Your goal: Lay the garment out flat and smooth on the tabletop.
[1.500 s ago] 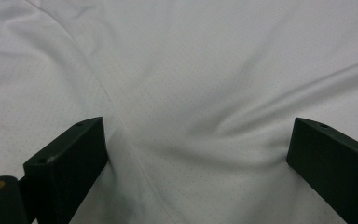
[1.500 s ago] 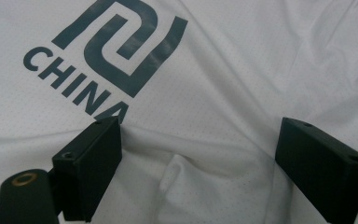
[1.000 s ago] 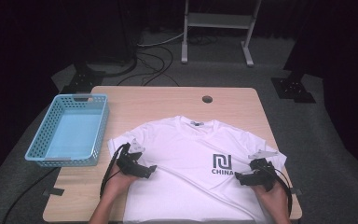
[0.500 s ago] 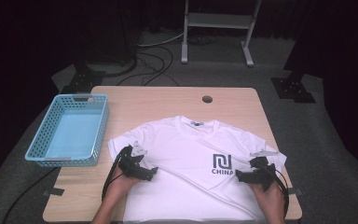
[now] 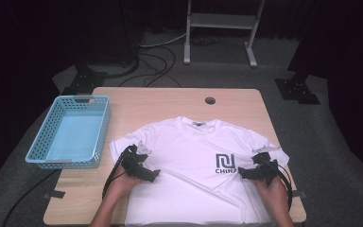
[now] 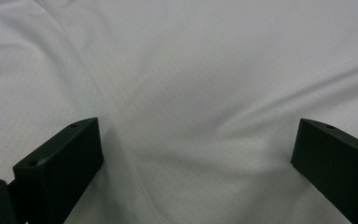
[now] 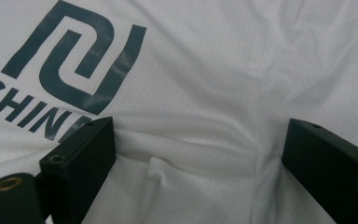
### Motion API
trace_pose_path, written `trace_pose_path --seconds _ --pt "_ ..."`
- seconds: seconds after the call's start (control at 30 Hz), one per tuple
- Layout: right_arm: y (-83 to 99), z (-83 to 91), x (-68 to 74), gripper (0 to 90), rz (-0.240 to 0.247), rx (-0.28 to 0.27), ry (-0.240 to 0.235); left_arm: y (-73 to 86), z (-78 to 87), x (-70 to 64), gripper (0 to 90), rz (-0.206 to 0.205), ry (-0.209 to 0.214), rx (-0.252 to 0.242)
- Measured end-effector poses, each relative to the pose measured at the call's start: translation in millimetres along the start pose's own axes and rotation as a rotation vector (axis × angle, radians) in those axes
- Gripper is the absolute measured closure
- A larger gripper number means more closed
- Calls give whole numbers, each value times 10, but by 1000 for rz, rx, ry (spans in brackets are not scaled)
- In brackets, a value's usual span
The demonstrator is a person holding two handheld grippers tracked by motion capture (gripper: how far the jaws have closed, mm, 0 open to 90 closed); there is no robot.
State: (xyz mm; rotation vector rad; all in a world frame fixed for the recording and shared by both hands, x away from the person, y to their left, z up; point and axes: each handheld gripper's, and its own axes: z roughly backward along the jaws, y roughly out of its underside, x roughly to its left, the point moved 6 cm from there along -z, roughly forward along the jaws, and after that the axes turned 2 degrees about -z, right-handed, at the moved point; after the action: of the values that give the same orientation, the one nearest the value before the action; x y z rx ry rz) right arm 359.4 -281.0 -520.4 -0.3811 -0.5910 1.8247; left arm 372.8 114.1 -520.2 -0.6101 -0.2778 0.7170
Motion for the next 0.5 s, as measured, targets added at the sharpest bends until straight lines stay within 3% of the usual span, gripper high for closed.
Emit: trace_pose_path --seconds 0.3,0.5 --pt "-147 -93 -118 54 76 53 -48 -106 -63 140 7 -9 9 56" --pt "-290 -188 -217 38 86 74 -59 -202 -136 290 7 4 10 59"
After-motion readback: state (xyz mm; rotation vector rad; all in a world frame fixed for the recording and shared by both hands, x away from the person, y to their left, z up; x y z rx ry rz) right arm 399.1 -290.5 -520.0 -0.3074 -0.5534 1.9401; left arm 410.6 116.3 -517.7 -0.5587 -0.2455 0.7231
